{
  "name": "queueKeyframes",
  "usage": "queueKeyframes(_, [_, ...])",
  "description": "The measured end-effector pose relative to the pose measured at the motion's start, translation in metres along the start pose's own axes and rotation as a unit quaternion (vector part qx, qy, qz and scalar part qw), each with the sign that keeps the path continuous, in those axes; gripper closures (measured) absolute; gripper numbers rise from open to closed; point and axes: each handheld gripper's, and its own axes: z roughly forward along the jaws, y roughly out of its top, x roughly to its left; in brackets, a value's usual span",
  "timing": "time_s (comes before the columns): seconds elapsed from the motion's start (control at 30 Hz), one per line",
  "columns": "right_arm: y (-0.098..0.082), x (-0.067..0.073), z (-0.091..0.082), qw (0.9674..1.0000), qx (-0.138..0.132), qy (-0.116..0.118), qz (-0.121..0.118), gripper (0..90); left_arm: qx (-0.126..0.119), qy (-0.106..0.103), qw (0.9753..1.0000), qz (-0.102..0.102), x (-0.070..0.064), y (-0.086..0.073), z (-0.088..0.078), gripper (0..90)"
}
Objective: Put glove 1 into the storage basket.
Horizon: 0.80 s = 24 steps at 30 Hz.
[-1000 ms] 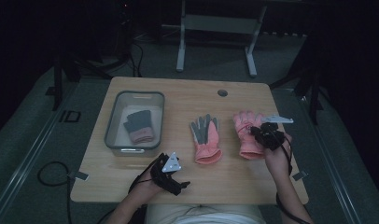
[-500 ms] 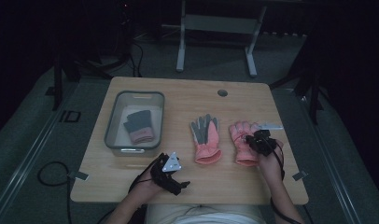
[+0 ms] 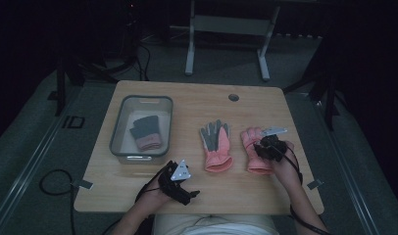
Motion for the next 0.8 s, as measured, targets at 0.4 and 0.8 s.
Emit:
queueKeyframes(0.4, [-0.010, 0.002, 0.014, 0.9991, -0.003, 0.005, 0.041, 82.7, 0.000, 0.000, 1.0000, 0.001, 0.000, 0.000, 0.000, 2.9])
queueKeyframes(0.8, [0.013, -0.003, -0.018, 0.9934, -0.040, -0.017, 0.106, 86.8, 0.000, 0.000, 1.0000, -0.001, 0.000, 0.000, 0.000, 2.9])
